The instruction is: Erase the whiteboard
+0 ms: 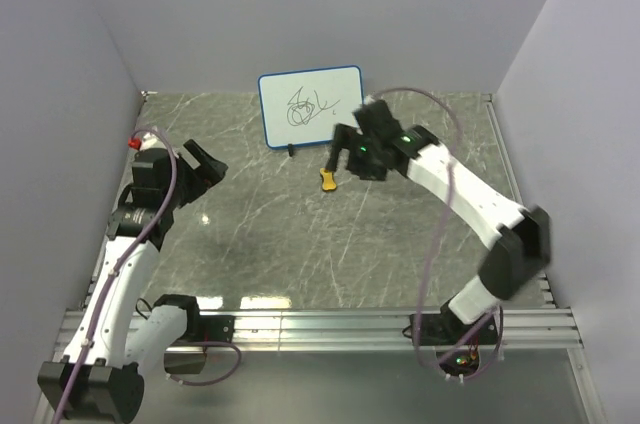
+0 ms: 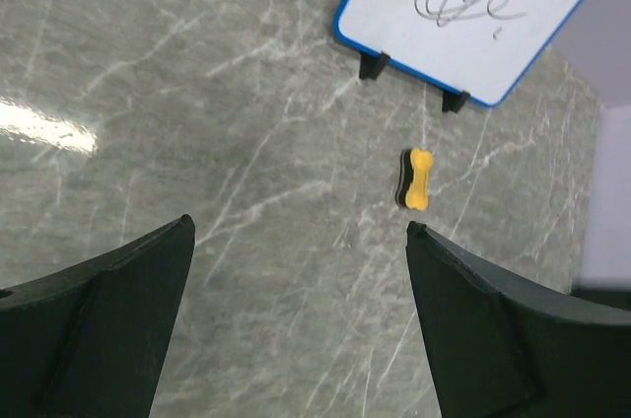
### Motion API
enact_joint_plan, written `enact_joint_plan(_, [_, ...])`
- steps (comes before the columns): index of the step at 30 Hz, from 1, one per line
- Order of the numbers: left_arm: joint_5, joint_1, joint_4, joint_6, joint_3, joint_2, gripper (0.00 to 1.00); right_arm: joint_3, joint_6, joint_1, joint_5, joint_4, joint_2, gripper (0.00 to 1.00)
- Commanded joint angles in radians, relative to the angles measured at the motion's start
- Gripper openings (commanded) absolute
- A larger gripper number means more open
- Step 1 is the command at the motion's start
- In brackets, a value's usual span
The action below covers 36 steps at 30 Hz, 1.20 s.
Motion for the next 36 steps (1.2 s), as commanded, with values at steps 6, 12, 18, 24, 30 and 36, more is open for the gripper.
enact_joint_plan(6, [-0.039, -0.056, -0.037, 0.051, -0.051, -0.105, 0.94, 0.477, -0.101, 0.085, 0.124, -0.16, 0.589, 0.98])
enact_joint_plan(12, [-0.087, -0.085, -0.077, 0.096, -0.033, -0.145, 0.96, 0.702, -0.093, 0.077, 0.226, -0.252, 0.803, 0.96])
enact_joint_plan(18, [-0.141, -0.116, -0.072, 0.14, -0.024, -0.142, 0.99, 0.698, -0.085, 0.06, 0.294, -0.246, 0.821, 0.92])
enact_joint_plan(24, [-0.145, -0.148, -0.052, 0.154, -0.005, -0.102, 0.99, 0.632, -0.094, 0.048, 0.282, -0.217, 0.815, 0.89])
enact_joint_plan(30, [-0.09, -0.148, -0.054, 0.133, 0.007, -0.04, 0.96, 0.623, -0.104, 0.051, 0.251, -0.188, 0.812, 0.8])
enact_joint_plan(36, [-0.061, -0.148, -0.055, 0.123, 0.013, 0.001, 0.92, 0.689, -0.117, 0.051, 0.257, -0.195, 0.853, 0.76])
